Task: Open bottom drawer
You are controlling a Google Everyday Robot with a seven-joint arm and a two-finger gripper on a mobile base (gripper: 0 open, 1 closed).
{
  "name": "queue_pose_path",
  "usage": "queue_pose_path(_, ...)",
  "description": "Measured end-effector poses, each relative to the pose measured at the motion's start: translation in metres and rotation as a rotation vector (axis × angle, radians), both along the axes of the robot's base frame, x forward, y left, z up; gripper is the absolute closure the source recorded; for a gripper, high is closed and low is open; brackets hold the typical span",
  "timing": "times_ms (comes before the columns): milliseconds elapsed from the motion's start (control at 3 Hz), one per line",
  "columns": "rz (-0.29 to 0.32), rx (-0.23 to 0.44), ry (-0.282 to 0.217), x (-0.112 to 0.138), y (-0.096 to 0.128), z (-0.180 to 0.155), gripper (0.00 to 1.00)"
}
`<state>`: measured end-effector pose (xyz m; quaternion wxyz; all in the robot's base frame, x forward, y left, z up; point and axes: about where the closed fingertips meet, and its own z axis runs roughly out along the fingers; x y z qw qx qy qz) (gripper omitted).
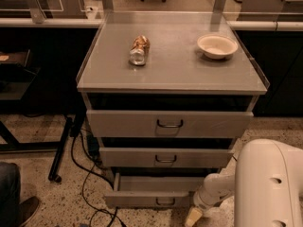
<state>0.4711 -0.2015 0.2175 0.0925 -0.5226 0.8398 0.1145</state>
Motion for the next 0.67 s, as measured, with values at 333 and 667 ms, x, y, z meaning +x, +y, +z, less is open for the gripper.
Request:
queue_pose_path(333, 0.010, 0.005, 0.005, -0.001, 0.002, -0.005, 0.00)
queue_pose_path(667, 0.022, -0.019, 0.023, 0.006, 0.007, -0.031, 0.00)
